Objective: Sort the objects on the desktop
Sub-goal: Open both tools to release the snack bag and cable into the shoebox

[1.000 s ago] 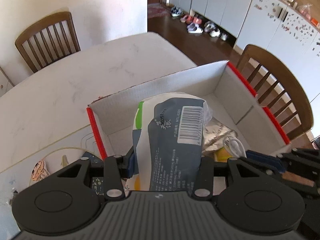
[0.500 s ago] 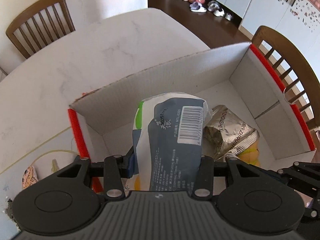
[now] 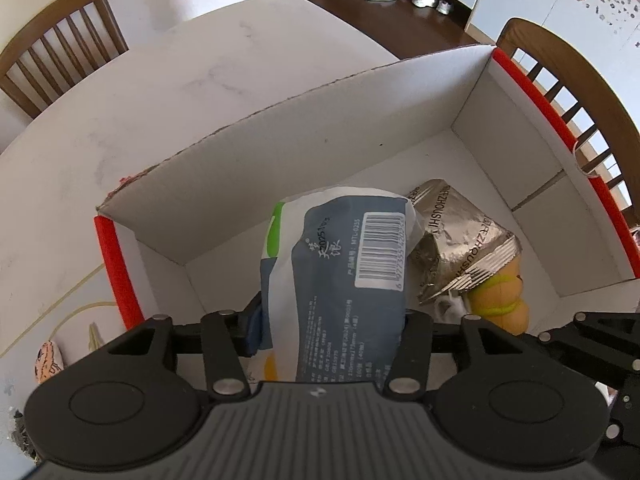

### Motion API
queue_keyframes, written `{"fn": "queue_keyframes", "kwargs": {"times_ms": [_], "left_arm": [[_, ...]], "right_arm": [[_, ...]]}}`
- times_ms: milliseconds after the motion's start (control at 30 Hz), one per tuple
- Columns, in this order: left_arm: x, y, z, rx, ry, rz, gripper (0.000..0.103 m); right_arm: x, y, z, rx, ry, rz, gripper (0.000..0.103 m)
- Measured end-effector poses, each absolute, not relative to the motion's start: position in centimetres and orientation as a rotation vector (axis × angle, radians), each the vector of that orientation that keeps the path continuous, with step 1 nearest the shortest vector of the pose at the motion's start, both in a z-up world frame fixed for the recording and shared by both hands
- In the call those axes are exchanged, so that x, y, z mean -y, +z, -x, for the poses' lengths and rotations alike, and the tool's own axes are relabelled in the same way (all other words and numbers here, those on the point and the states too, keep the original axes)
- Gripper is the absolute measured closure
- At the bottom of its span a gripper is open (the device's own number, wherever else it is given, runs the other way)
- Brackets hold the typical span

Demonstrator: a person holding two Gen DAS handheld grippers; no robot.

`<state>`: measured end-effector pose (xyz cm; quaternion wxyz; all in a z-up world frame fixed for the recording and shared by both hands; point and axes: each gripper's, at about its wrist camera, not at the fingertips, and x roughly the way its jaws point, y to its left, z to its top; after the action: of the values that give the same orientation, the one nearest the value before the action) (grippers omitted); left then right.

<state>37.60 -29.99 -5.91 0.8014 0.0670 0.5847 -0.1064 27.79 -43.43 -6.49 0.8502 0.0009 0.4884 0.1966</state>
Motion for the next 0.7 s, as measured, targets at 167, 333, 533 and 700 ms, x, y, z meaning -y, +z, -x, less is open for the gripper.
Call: {"fn": "queue_keyframes", "kwargs": {"times_ms": [167,333,533,700], "left_arm": [[29.6,-5.6,-37.0,-1.232,-0.272,-0.097,0.035],[29.2,-5.2,-36.5,-1.213,-0.279,-0.074,0.035],[28.4,-4.4,-35.9,-1.192,-0.286,-0.033,0.029],[28.6,-3.8,-35.3,-1.172,-0.284,-0.010,0.029]], "right_arm": [[43.6,-6.5,-28.2,-1.045,0.420,-0.022,0.081],[43.8,-6.1,-28.1,-1.037,0.429,-0.029,0.067],[44.2,-5.4,-27.5,-1.023,0.435,-0.041,0.059],[44.8,-4.7,-26.8,-1.010,0.439,-0.045,0.056]]}}
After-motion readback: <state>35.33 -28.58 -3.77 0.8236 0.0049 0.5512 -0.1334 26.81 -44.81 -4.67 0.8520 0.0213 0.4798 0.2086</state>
